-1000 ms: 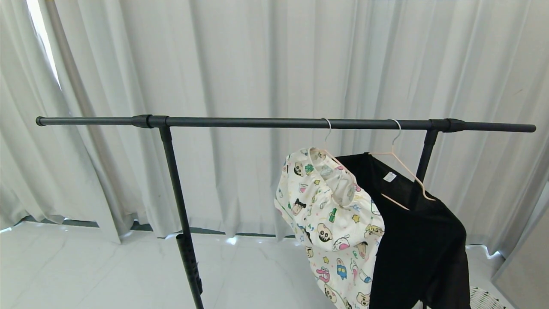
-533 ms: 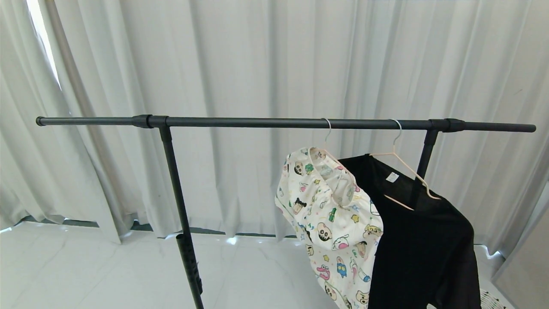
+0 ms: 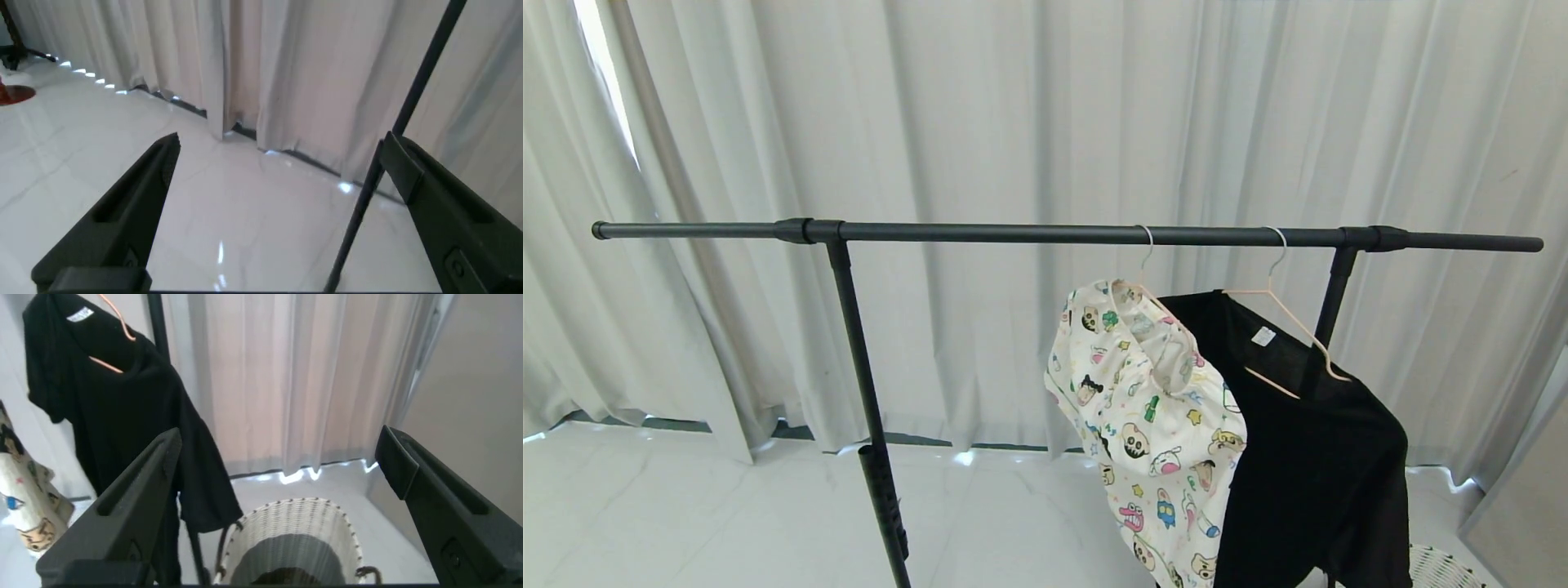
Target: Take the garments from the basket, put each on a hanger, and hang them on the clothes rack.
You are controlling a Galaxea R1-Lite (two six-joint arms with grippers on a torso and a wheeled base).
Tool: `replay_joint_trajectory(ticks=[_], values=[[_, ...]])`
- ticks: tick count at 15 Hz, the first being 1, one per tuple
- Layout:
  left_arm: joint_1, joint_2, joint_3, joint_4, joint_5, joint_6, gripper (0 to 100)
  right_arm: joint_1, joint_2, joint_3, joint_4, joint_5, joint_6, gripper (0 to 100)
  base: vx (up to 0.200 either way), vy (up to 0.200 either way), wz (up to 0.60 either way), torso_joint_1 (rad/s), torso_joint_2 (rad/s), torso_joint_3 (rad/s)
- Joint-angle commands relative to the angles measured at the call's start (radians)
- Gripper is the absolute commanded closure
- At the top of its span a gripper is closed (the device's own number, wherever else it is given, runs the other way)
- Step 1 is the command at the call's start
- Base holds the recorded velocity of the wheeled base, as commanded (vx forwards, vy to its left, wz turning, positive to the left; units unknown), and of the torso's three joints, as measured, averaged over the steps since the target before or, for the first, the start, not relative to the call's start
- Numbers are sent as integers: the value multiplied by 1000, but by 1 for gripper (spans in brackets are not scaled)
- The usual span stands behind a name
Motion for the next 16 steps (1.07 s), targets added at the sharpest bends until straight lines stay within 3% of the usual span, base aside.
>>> replay_joint_trajectory(ticks=[1, 3, 6, 7, 9, 10, 11, 12, 13, 14, 15, 16], values=[[1, -51, 2, 0, -46, -55, 0, 0, 0, 0, -1, -1, -7, 0, 0, 0, 0, 0, 0, 0], [2, -50, 4, -6, -280, -92, 0, 0, 0, 0, -5, 1, -45, 0, 0, 0, 0, 0, 0, 0], [1, -50, 4, 2, -415, -43, 0, 10, -2, 0, -2, 2, -7, 0, 0, 0, 0, 0, 0, 0], [1, -48, 4, 10, -423, -23, 0, 12, -2, 0, -2, 7, -7, 0, 0, 0, 0, 0, 0, 0], [-21, 4, 4, 22, -454, 38, 0, 64, -2, 0, -1, 141, -5, 0, 0, 0, 0, 0, 0, 0], [-21, 4, 4, 22, -455, 41, 0, 64, -2, 0, -1, 168, -9, 0, 0, 0, 0, 0, 0, 0], [-19, -4, 4, 25, -455, 32, 0, 55, -2, 0, 1, 191, -13, 0, 0, 0, 0, 0, 0, 0], [-1, -53, 4, 25, -446, -40, 0, 55, -2, 0, -1, 183, -25, 0, 0, 0, 0, 0, 0, 0], [-1, -53, 4, 25, -440, -55, 0, 55, -2, 0, 1, 196, -28, 0, 0, 0, 0, 0, 0, 0], [-1, -51, 4, 25, -440, -49, 0, 55, -2, 0, 19, 237, -38, 0, 0, 0, 0, 0, 0, 0], [-1, -51, 4, 25, -441, -32, 0, 55, -2, 0, 35, 334, -65, 0, 0, 0, 0, 0, 0, 0], [-1, -51, 4, 25, -441, -32, 0, 55, -2, 0, 35, 334, -65, 0, 0, 0, 0, 0, 0, 0]])
